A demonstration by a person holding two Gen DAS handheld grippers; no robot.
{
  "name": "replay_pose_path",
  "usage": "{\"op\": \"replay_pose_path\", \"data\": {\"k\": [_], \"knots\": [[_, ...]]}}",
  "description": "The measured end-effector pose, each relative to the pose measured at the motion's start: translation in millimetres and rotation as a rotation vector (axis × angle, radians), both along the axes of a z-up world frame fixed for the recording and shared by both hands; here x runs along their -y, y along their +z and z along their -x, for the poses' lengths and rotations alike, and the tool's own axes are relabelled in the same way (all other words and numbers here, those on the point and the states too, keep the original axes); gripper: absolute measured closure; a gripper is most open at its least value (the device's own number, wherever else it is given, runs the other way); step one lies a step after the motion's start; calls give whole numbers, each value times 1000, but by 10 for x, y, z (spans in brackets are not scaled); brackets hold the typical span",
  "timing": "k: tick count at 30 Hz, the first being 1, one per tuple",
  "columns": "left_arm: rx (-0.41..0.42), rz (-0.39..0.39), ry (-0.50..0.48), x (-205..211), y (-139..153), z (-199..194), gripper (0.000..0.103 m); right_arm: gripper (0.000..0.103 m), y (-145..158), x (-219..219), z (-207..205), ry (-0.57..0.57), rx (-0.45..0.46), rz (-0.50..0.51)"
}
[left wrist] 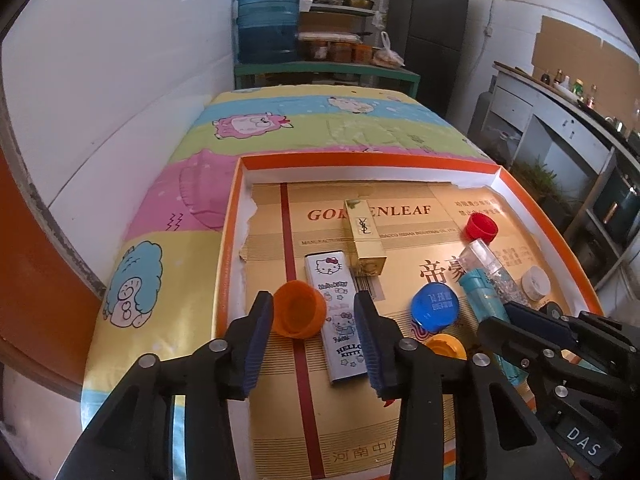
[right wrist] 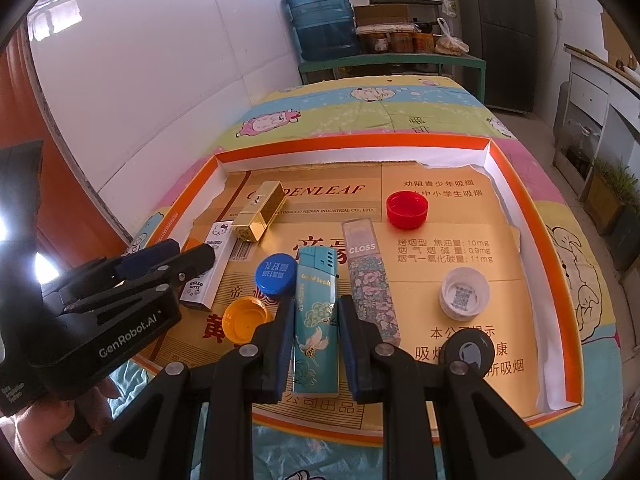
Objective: Organize rigid objects
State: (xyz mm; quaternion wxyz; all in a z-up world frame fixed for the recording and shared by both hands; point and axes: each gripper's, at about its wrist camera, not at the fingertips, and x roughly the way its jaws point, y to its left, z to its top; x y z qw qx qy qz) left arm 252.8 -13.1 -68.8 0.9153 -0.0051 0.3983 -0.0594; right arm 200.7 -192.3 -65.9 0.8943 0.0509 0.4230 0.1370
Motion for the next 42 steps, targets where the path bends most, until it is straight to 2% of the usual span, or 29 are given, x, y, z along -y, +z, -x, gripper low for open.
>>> {"op": "replay_pose_path", "data": {"k": [9, 21, 24, 26, 27, 42], "knots": [[10, 16, 13, -40, 23, 22, 59, 80, 7, -27, 2, 10, 6, 5], [39, 35, 16, -68, 131, 102, 59, 80, 0, -94, -8, 14, 22, 62], [43, 39, 15, -69, 146, 111, 59, 76, -2, -142, -8, 23, 31, 103], [45, 41, 15, -69, 153, 113, 59, 65, 4, -155, -2, 30, 40, 107], [46, 43, 15, -71, 154, 114, 59, 63, 7, -155, 2, 31, 42, 106], [48, 32, 24, -45, 181, 190, 56, 63, 66, -114, 56, 20, 53, 84]]}}
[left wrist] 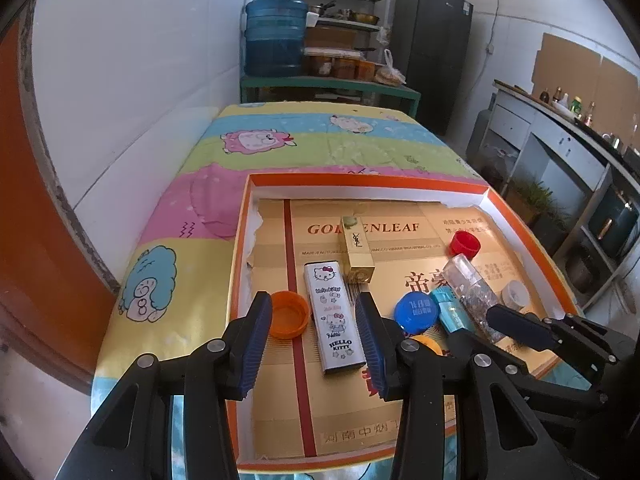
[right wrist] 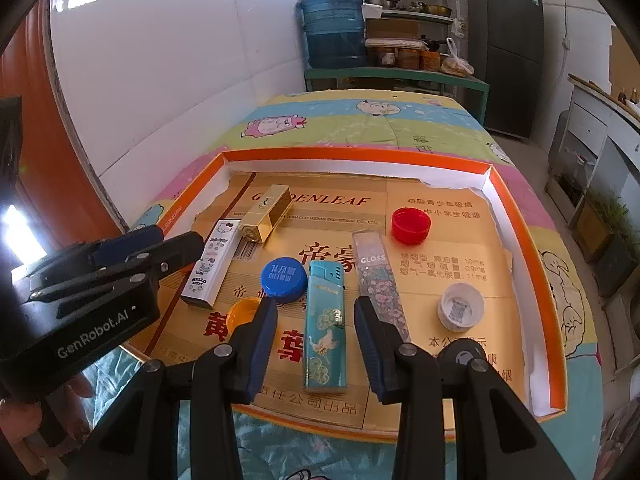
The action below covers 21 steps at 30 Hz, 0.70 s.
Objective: Organize rigid objects
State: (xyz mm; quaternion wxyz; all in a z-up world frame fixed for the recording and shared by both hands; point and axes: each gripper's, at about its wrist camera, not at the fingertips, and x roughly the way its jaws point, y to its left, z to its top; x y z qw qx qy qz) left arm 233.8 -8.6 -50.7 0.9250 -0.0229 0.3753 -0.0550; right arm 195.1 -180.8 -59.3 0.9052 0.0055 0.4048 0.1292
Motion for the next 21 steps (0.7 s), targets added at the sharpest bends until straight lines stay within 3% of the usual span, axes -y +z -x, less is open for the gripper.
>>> {"op": "replay_pose_path", "data": {"k": [3, 6, 11, 13, 21], "knots": [[4, -4, 3, 16, 12, 40, 48, 63, 5, 19, 23, -7, -2, -7], [10, -10, 6, 30, 30, 85, 46, 61, 17, 56, 54, -16, -1, -20], [21, -11, 21, 32, 74, 176, 44, 43, 81, 102, 123, -36, 16, -8], [24, -4, 20, 26, 91, 214, 41, 41, 113, 126, 151, -42, 25, -12], [33, 2, 15, 52, 158, 370, 39, 40, 261, 196, 292, -79, 65, -10]]}}
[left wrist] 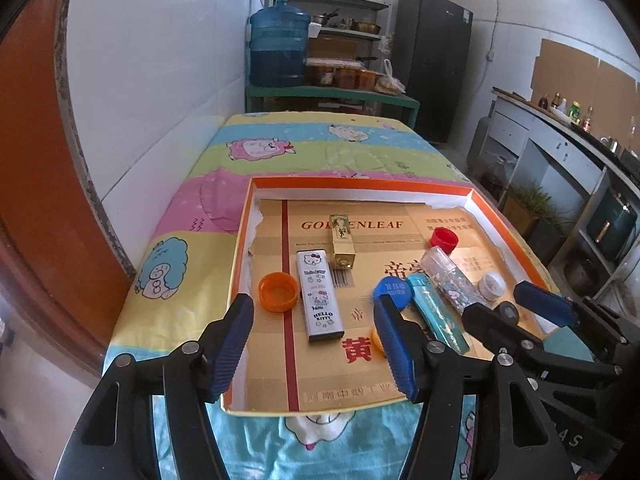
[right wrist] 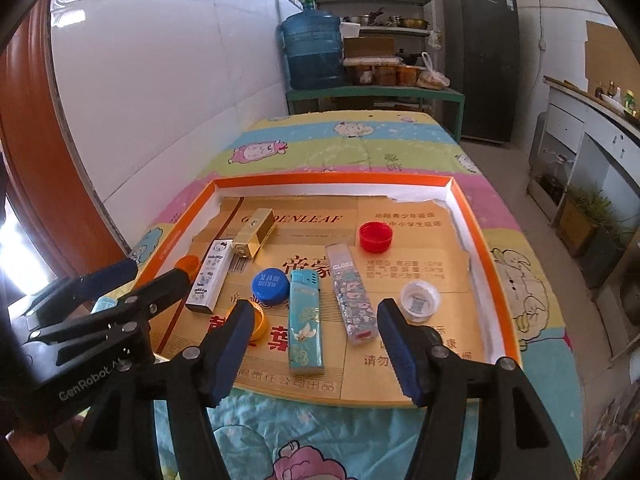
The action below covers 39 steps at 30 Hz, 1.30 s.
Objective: Organize rigid objects
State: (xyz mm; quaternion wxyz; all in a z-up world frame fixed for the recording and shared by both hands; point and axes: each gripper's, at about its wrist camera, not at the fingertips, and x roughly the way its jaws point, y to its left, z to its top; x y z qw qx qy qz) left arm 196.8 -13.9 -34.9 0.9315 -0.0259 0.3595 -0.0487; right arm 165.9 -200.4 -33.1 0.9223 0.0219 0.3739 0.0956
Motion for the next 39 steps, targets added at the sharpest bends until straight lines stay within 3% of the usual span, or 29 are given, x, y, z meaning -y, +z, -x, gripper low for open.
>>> {"op": "replay_pose_path", "data": {"k": [11, 28, 33, 39], "knots": [[17, 47, 6, 3, 139, 321, 39, 40, 76, 106, 194, -42, 3, 8], [70, 20, 54, -5, 403, 946, 39, 40, 364, 121, 647, -63, 61, 3], [95, -31, 87, 4, 481, 1121, 39, 40, 486, 76, 820, -55, 88, 12], [114, -17, 83, -29, 581, 1332, 39, 40, 615, 17, 1060, -61, 130, 49]]}}
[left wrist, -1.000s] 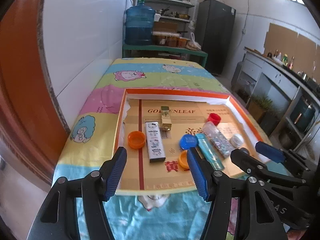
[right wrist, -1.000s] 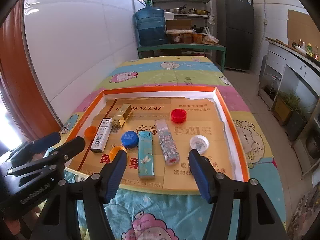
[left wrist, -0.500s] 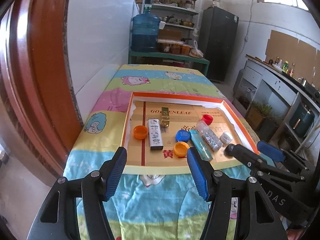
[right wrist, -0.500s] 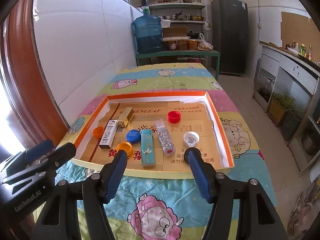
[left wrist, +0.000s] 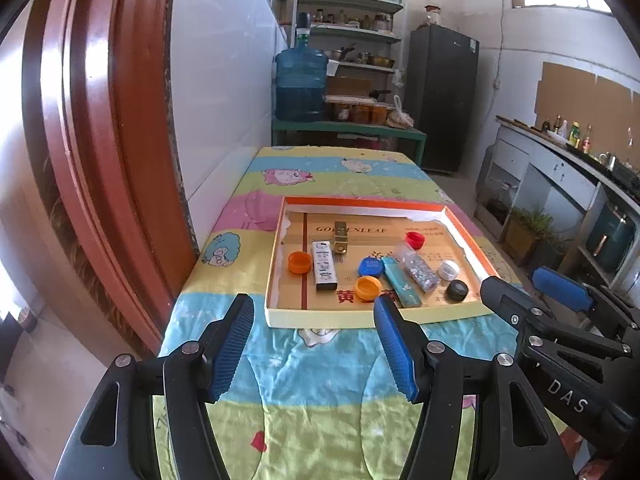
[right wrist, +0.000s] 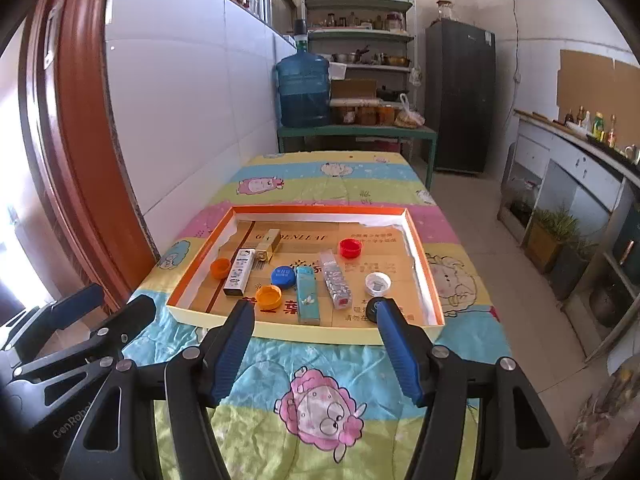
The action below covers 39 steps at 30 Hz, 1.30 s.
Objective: Organize rigid objects
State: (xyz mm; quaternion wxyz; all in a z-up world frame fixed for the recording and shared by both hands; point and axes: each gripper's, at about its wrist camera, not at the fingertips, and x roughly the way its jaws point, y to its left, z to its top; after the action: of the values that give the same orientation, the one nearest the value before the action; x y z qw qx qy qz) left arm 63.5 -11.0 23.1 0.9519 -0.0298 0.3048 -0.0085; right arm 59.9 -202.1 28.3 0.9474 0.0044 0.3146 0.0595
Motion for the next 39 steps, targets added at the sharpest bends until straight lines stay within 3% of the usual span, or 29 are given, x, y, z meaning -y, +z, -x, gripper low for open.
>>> {"op": "replay_pose_path", "data": {"k": [25, 39], "knots": [[69, 6, 10, -31, 301, 812, 39, 40, 252, -52, 718, -12, 35, -18], [73, 8, 14, -6, 317, 979, 39, 40, 347, -107, 925, -34, 74, -9]]}}
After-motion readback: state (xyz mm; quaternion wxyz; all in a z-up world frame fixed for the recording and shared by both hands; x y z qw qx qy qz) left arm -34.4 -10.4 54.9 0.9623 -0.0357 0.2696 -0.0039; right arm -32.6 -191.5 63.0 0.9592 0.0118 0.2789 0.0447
